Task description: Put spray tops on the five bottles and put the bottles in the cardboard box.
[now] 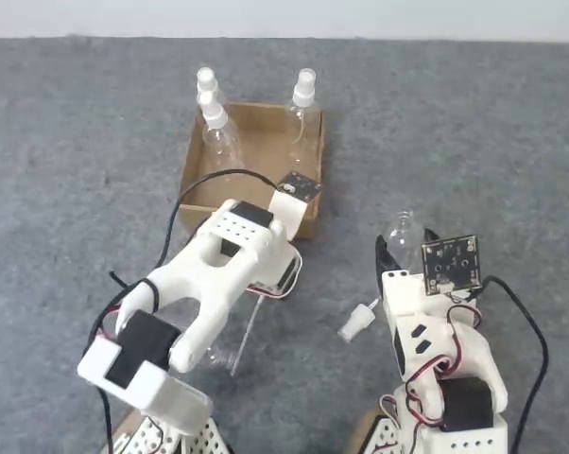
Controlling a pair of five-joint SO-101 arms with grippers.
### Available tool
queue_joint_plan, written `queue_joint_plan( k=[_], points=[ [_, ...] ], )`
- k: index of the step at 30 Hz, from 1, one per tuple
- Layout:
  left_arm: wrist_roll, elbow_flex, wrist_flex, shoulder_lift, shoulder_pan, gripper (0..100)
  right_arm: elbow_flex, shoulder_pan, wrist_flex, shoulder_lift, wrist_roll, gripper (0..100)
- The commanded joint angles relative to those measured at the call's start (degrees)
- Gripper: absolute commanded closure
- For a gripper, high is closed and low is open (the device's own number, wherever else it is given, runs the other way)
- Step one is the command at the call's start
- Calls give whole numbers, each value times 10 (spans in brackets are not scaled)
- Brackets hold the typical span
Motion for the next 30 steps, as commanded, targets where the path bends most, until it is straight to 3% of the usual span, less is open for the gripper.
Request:
queue_joint_plan(
  k=[1,10,23,26,30],
  points=[
    [1,-29,-6,-6,2,940,-4,4,-18,-7,-3,988],
    [-1,-37,66,-68,0,987,-4,4,-18,-7,-3,988],
    [2,66,62,-317,-4,987,-9,3,-17,-7,-5,991],
    [4,79,66,-358,-4,987,-12,-31,-13,-7,-11,991],
    [28,79,67,-404,-4,987,-14,-101,-12,-7,-71,991]
  ],
)
